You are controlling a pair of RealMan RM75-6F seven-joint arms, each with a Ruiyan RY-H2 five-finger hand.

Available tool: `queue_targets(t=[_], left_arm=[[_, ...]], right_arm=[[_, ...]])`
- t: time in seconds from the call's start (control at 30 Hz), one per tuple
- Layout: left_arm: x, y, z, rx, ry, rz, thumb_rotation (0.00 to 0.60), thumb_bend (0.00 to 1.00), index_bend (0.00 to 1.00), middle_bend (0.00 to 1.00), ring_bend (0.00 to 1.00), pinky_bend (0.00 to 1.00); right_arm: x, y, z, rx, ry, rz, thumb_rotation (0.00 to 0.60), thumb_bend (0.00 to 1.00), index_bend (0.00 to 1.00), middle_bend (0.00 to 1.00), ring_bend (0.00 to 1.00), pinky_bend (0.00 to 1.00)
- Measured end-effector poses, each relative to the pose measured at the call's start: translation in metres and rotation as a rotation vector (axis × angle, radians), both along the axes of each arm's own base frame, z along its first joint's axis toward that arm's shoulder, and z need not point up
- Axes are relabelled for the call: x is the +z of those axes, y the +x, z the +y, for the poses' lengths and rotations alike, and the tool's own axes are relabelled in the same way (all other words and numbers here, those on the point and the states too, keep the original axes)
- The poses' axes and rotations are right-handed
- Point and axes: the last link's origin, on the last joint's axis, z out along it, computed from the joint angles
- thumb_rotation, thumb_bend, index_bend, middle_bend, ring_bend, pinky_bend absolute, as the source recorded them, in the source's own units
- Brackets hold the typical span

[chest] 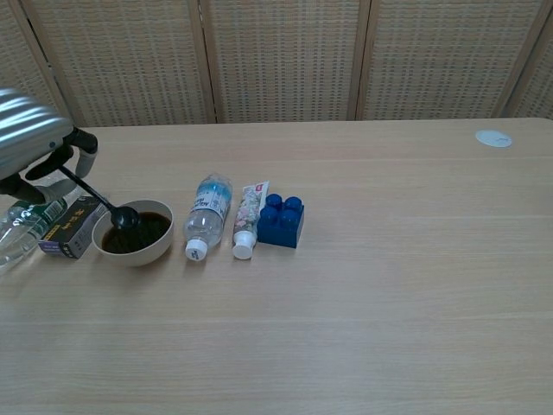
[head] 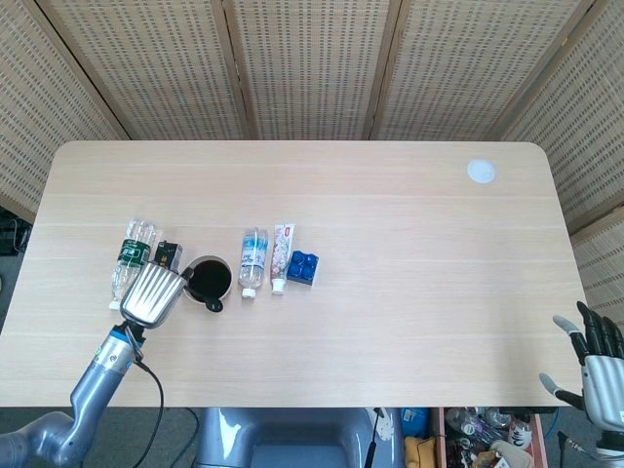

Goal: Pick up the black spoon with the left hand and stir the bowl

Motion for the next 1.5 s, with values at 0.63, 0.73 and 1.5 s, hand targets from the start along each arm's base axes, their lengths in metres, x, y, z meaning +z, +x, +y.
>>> queue_targets(t=[0.63,0.73,1.5], left_arm=[[0.000,-0.023,0.050,-0.155,0.018,0.430,0.600,0.49,0.68,0.82,0.80,0.78],[-0.008,-0.025,0.053,-0.161,0.014,0.460,0.600,0.49,0.68,0.82,0.80,0.78],[-0.055,-0.005,0.056,-0.207,-0.038,0.472,0.600,0.49,0.69,0.82,0.80,0.78]], right_arm=[[-0.001,-0.002,0.002,-0.011,-0.001,-0.001,0.600,0.19,0.22,0.09,0.00,0.00],[0.000,-0.003,0.002,-0.015,-0.002,0.000,0.600,0.19,0.22,0.09,0.00,0.00],[0.001,-0.008,0.005,-0.050,-0.004,0.007,0.600,0.19,0.22,0.09,0.00,0.00]])
